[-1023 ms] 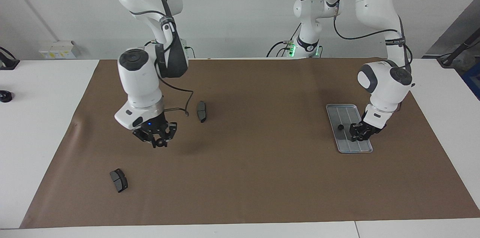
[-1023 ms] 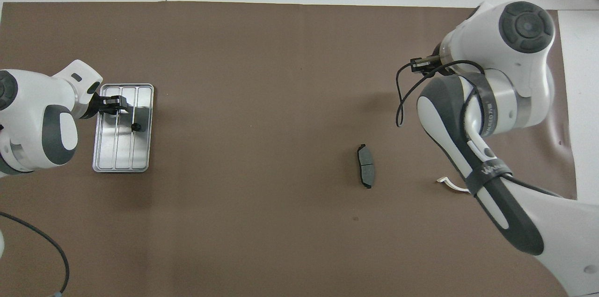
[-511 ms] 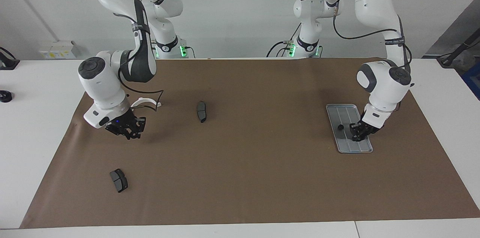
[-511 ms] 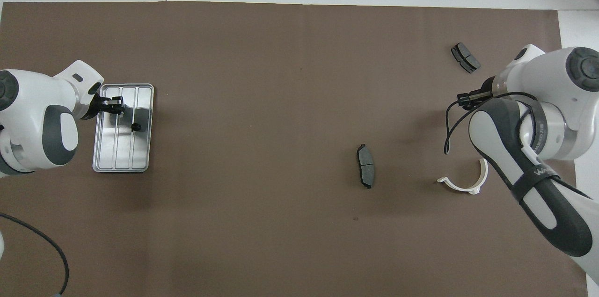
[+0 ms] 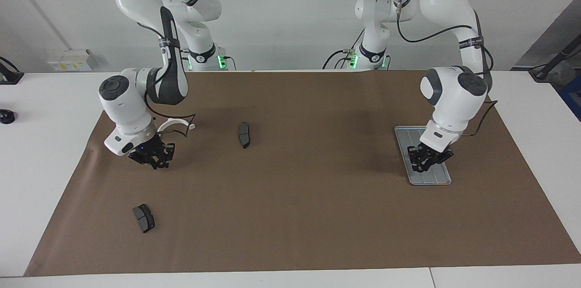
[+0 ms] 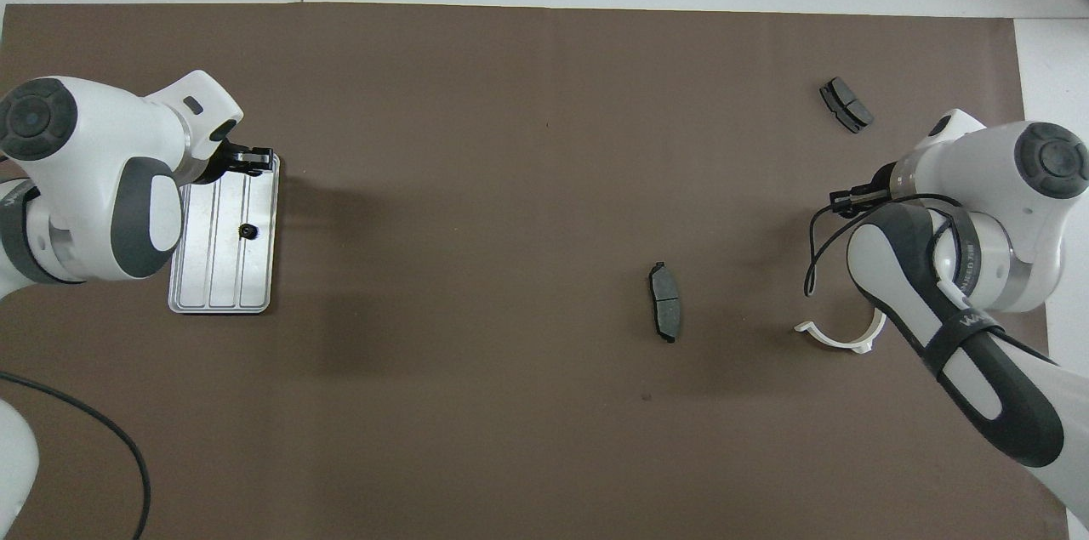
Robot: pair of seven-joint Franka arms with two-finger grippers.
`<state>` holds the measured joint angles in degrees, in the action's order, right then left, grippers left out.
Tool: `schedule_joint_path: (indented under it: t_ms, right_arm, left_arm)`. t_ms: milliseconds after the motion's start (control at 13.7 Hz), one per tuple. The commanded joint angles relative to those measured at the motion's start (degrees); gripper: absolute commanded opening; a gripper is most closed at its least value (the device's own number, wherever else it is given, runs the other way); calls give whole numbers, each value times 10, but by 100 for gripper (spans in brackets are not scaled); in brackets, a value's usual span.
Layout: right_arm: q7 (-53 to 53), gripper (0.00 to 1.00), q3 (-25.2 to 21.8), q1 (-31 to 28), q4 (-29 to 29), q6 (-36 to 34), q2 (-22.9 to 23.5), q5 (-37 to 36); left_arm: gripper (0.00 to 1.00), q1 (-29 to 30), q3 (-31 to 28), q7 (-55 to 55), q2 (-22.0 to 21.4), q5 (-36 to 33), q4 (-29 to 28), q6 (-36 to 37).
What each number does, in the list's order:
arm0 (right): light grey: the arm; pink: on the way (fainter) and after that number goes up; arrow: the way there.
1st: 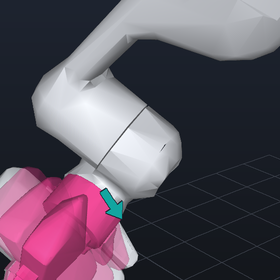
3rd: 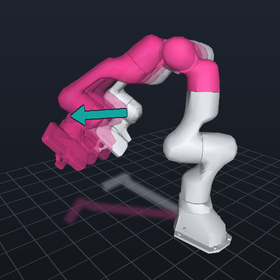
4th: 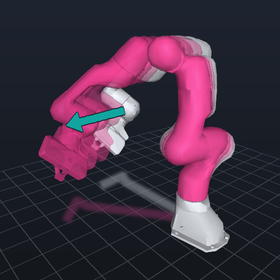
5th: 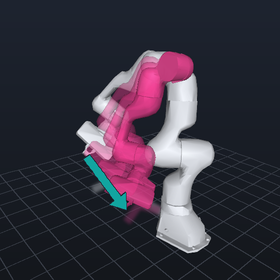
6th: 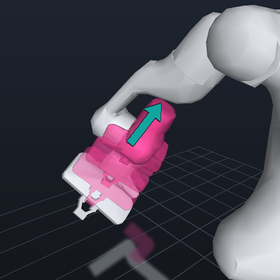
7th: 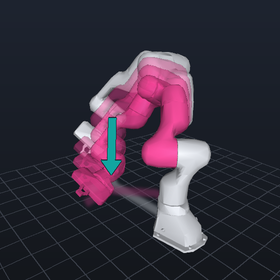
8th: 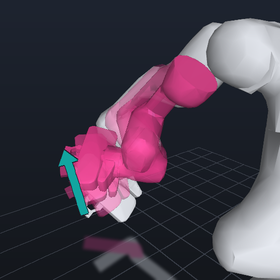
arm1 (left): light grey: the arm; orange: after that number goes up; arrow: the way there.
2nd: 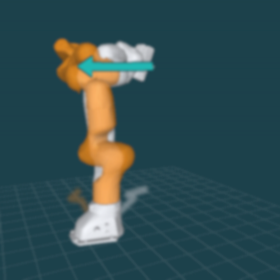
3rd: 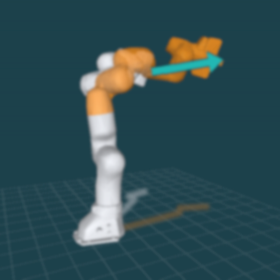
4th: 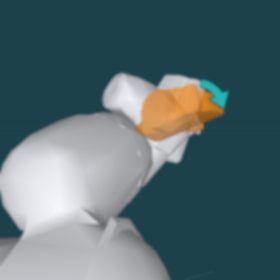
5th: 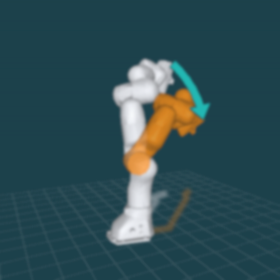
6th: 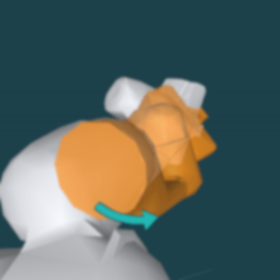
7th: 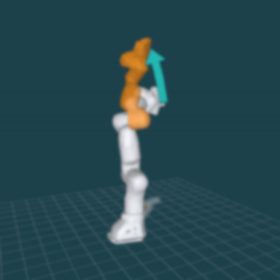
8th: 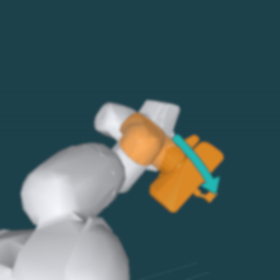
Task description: Place bearing gear from tray to pile
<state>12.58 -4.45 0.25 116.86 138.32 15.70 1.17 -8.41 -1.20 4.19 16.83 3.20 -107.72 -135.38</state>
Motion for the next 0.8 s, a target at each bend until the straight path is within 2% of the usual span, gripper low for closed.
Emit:
schedule_joint_path:
  t_ms: [0,73,146,219,292,438,730]
  right_arm:
    - [5,14,7,-4,23,41,6,13]
    - [-2,15,6,-2,21,50,13,13]
    - [-8,22,7,1,21,62,17,13]
    - [-12,76,7,1,18,62,18,13]
    - [-16,100,7,1,17,60,17,13]
    - [-21,100,7,2,11,56,9,13]
    - [-68,100,8,24,-21,6,-23,13]
  left_arm:
    - [0,-52,-5,0,-1,-2,17,11]
    - [0,-70,-1,-1,-1,1,22,10]
    - [0,-92,1,-3,0,1,22,2]
    - [0,-126,1,-8,1,1,22,-25]
    - [0,-154,1,-11,3,2,15,-63]
    - [0,-168,2,-9,9,2,11,-107]
    - [0,-187,21,-12,61,41,33,-192]
